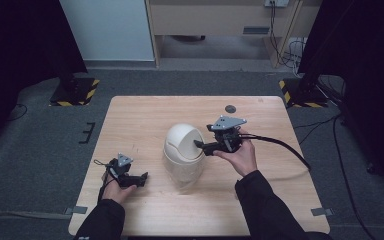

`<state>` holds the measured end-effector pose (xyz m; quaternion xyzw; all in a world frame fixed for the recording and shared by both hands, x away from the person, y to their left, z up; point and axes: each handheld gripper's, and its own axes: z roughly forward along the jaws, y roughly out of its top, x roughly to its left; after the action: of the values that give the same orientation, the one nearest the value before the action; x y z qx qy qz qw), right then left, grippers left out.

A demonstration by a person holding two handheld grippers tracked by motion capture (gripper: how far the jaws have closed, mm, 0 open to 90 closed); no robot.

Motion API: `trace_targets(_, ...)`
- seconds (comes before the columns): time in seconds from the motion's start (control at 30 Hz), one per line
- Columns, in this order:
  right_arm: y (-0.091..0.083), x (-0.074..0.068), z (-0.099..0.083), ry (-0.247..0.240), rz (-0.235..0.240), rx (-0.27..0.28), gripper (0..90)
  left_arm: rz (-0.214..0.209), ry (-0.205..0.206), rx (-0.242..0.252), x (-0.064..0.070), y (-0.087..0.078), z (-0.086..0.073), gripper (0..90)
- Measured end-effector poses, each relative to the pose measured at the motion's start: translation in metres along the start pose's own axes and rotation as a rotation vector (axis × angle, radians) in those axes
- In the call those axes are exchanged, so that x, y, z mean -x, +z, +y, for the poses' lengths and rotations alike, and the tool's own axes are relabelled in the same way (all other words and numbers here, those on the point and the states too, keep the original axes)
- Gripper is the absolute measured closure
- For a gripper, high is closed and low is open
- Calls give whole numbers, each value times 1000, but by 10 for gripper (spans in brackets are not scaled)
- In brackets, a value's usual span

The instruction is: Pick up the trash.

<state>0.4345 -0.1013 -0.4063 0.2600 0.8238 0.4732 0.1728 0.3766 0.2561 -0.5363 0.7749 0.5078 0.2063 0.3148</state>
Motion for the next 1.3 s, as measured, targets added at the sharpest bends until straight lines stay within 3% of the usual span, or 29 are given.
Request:
trace_targets(0.2, 8, -1, -4, 11, 6, -33, 273, 0, 0, 0, 0, 0, 0, 0)
trace_targets(0.27, 10, 2, -7, 45, 16, -32, 277, -1, 0, 0, 0, 0, 0, 0)
trace_targets(0.5, 17, 5, -13, 50, 14, -50, 276, 0, 0, 0, 0, 0, 0, 0)
trace_targets(0.8, 22, 5, -13, 64, 14, -49, 278, 0, 0, 0, 0, 0, 0, 0)
trace_targets(1.07, 14, 8, -8, 80, 11, -23, 280, 0, 1, -1, 0, 0, 0, 0)
trace_targets(1.3, 24, 7, -10, 91, 13, -30, 282, -1, 0, 0, 0, 0, 0, 0)
